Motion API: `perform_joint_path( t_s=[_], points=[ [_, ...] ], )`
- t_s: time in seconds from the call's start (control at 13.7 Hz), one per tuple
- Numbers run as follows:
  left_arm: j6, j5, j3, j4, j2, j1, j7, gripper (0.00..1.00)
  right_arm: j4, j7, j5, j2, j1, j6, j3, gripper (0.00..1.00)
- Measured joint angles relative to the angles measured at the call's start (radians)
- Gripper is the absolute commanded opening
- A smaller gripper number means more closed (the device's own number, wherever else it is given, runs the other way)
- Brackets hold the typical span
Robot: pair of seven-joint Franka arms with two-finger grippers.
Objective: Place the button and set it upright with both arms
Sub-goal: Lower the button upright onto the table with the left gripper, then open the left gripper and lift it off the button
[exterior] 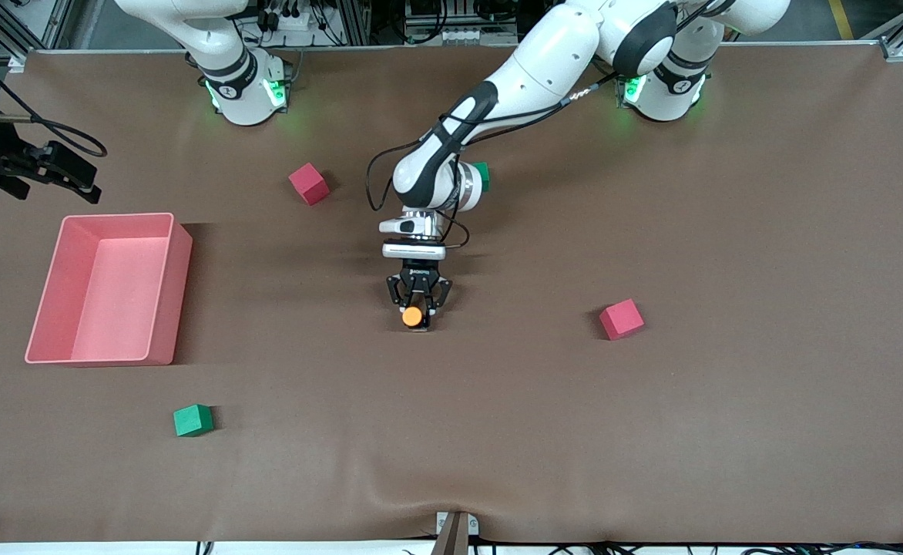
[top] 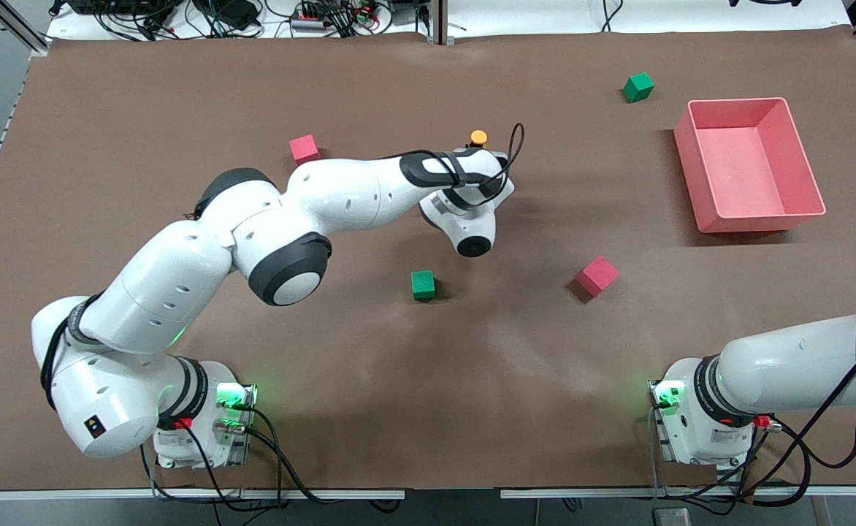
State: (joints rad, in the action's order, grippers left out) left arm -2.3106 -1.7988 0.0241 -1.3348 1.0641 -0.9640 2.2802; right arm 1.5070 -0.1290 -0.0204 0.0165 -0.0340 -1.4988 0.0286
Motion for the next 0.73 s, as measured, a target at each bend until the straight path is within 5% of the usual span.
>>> perform_joint_path(
  t_s=[0.22, 0.29, 0.51, 0.73],
  points=[
    [0.001, 0.000, 0.000, 0.000, 0.005, 0.000, 0.003, 0.51, 0.000, 0.000, 0.000, 0.000, 0.000, 0.006, 0.000, 1.00],
    [0.002, 0.000, 0.000, 0.000, 0.005, 0.000, 0.004, 1.00, 0.000, 0.000, 0.000, 0.000, 0.000, 0.006, 0.000, 1.00],
    [0.005, 0.014, 0.001, 0.002, 0.005, 0.001, 0.010, 1.00, 0.000, 0.000, 0.000, 0.000, 0.000, 0.006, 0.000, 1.00],
    [0.006, 0.147, 0.016, 0.020, 0.005, -0.008, 0.012, 1.00, 0.000, 0.000, 0.000, 0.000, 0.000, 0.006, 0.000, 1.00]
  ],
)
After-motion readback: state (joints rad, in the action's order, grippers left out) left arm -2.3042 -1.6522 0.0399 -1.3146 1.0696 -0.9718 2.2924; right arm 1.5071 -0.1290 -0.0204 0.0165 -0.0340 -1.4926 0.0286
